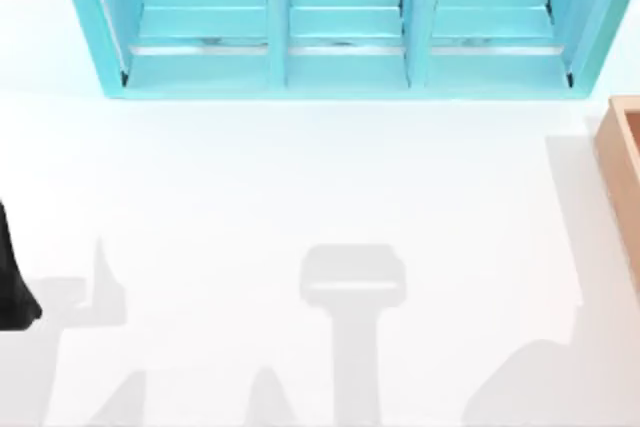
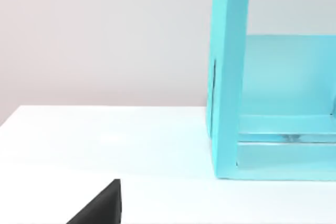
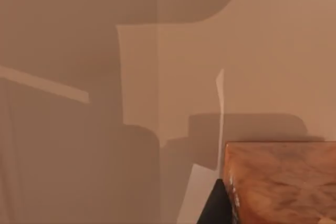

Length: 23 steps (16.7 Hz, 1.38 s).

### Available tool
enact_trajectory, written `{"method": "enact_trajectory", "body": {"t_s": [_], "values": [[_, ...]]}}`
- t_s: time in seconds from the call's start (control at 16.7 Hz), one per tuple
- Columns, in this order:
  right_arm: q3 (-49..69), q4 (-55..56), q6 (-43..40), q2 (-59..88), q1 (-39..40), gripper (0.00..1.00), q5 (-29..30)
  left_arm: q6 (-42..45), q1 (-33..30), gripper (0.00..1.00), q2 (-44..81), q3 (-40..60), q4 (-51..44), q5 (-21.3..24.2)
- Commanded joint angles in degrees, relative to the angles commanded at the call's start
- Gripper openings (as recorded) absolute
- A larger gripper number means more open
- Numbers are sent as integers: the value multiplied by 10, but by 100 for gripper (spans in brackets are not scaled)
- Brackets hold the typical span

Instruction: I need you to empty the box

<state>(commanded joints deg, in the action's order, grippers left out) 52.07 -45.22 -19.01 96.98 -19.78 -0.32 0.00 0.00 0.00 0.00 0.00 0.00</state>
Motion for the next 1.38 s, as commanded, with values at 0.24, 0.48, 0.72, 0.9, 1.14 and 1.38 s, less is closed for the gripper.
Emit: {"method": "enact_trajectory", "body": {"t_s": [0.24, 0.48, 0.72, 0.9, 1.14, 1.38], "values": [[0, 0, 0, 0, 0, 0, 0, 0, 0, 100, 0, 0, 0, 0], [0, 0, 0, 0, 0, 0, 0, 0, 0, 100, 0, 0, 0, 0], [2, -1, 0, -2, -1, 0, 0, 0, 0, 100, 0, 0, 0, 0], [40, -36, -13, -33, -21, 0, -5, 0, 0, 100, 0, 0, 0, 0], [116, -147, -18, -66, -63, 0, -9, 0, 0, 100, 0, 0, 0, 0], [182, -258, -17, -73, -47, 0, -2, 0, 0, 100, 0, 0, 0, 0]]}}
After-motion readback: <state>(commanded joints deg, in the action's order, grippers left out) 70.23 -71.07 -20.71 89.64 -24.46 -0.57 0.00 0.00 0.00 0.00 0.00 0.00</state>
